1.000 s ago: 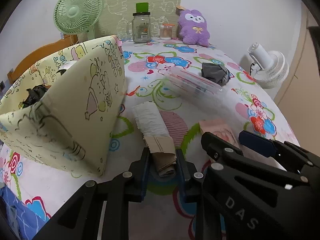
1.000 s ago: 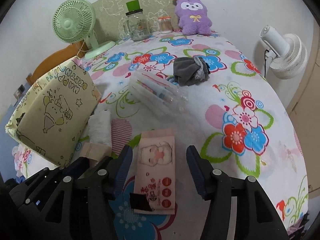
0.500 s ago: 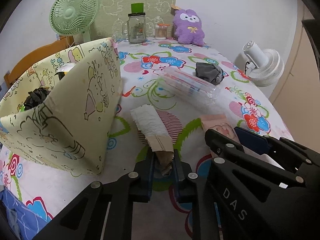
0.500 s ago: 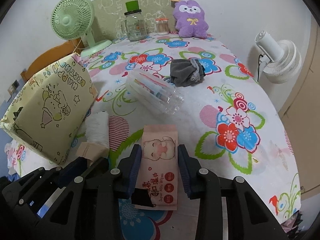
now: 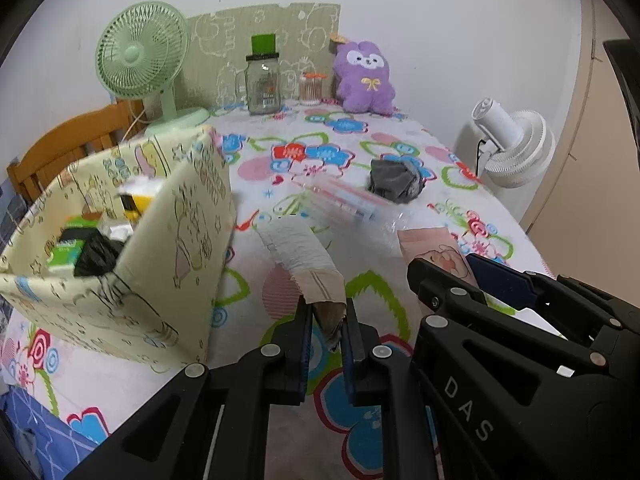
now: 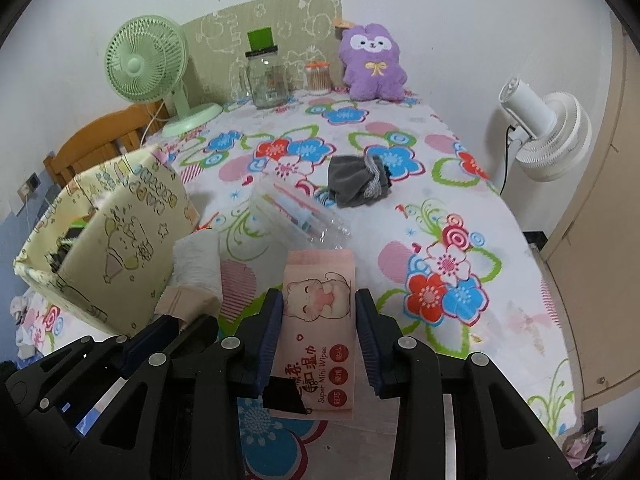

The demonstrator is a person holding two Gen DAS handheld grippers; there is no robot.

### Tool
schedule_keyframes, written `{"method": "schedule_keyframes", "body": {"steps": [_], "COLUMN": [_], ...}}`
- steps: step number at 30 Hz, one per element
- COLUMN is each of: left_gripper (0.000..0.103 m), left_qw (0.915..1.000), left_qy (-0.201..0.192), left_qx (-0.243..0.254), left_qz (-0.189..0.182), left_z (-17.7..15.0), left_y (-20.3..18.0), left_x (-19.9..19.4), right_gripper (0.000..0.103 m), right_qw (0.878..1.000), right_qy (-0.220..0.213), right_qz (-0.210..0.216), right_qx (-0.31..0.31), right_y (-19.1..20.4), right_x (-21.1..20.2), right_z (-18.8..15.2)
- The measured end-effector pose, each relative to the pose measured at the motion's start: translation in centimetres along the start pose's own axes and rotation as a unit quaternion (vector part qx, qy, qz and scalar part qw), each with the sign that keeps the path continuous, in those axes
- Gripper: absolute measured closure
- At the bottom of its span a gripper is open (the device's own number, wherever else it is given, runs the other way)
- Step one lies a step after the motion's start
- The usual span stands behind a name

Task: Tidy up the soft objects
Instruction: 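Lift and carry the wipes pack with the right tool while the left carries the rolled cloth to the box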

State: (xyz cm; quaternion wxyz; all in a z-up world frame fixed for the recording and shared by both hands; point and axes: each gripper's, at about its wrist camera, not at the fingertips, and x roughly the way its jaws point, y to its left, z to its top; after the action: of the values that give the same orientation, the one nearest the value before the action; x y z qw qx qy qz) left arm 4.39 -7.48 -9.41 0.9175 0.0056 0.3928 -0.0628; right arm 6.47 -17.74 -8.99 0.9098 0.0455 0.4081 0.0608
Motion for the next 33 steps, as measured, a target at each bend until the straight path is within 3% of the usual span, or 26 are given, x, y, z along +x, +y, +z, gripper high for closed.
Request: {"method": "schedule_keyframes", "body": {"steps": [33], "left_gripper": [0.092], "left_qw": [0.9955], "left_qy": [-0.085], "left_qx": [0.036], "left_qz": [-0.022], "left_z": [5.6], "left_y": [-0.8], "left_x": [-7.6], "right_gripper": [0.063], "right_qw": [0.995], "right_qy": [-0.098], "right_qz": [-0.007], "right_qx": [0.008], "right_y": [0.5], "right_x": [-8.9], "right_z": [5.0]}}
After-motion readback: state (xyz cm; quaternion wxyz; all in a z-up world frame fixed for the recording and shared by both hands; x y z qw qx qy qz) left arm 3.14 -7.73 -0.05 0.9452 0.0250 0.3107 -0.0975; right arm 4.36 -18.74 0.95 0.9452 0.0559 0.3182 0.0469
